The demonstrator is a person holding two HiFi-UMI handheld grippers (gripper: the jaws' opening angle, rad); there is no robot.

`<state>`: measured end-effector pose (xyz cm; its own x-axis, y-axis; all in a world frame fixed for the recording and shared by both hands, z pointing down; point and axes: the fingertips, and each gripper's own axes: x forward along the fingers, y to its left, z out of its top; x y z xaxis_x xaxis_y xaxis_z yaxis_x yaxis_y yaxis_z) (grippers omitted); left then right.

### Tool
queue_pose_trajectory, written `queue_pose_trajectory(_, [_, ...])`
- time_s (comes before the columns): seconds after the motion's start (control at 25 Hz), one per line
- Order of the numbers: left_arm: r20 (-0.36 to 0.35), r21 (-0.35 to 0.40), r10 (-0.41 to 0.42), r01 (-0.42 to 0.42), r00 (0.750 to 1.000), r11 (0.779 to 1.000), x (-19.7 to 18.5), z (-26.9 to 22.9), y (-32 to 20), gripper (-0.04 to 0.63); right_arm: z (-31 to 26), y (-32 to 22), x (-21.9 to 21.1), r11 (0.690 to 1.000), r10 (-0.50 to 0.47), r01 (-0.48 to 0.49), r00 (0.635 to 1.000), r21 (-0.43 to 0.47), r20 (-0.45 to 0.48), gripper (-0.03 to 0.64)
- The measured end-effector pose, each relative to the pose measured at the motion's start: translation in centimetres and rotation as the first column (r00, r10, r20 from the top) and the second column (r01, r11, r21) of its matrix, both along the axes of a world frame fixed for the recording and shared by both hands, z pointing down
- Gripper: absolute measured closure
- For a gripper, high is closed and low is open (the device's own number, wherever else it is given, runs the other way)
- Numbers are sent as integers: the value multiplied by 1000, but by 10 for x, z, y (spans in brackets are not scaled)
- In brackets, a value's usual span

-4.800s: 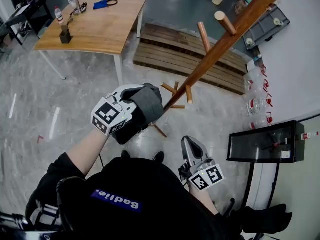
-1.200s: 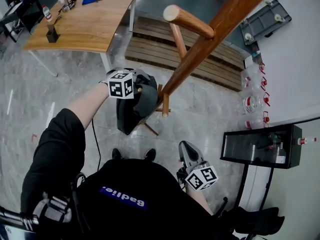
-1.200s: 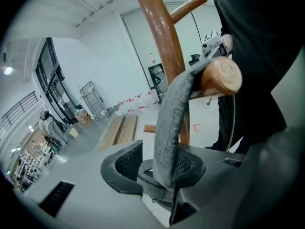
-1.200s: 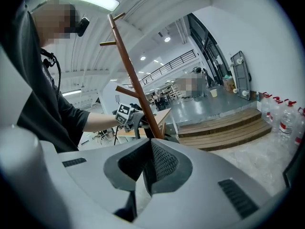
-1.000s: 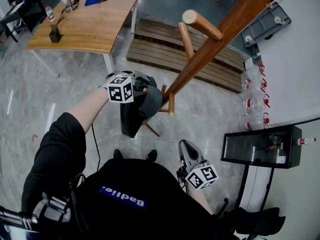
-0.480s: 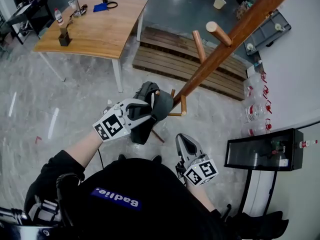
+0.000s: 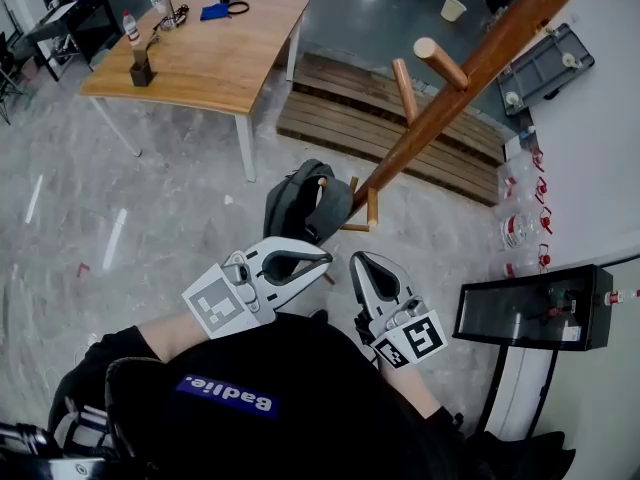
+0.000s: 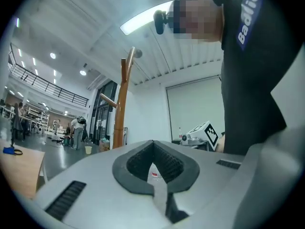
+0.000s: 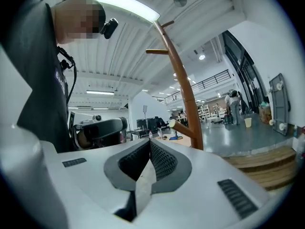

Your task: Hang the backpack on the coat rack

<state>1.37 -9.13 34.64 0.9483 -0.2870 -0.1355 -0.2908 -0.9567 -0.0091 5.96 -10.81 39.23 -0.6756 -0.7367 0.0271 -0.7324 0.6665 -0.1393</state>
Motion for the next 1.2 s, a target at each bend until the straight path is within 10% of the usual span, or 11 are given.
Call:
queue_pose_trajectory(0.28, [-19, -144, -80, 77, 997, 987, -4, 24, -13, 588, 1, 9, -5, 1000, -12, 12, 1000, 28, -8, 611])
queue_pose_trajectory(1.2, [39, -192, -86, 92, 996, 977, 1, 35, 0, 588, 7, 26, 0, 1000, -9, 9, 1000, -2, 16, 611])
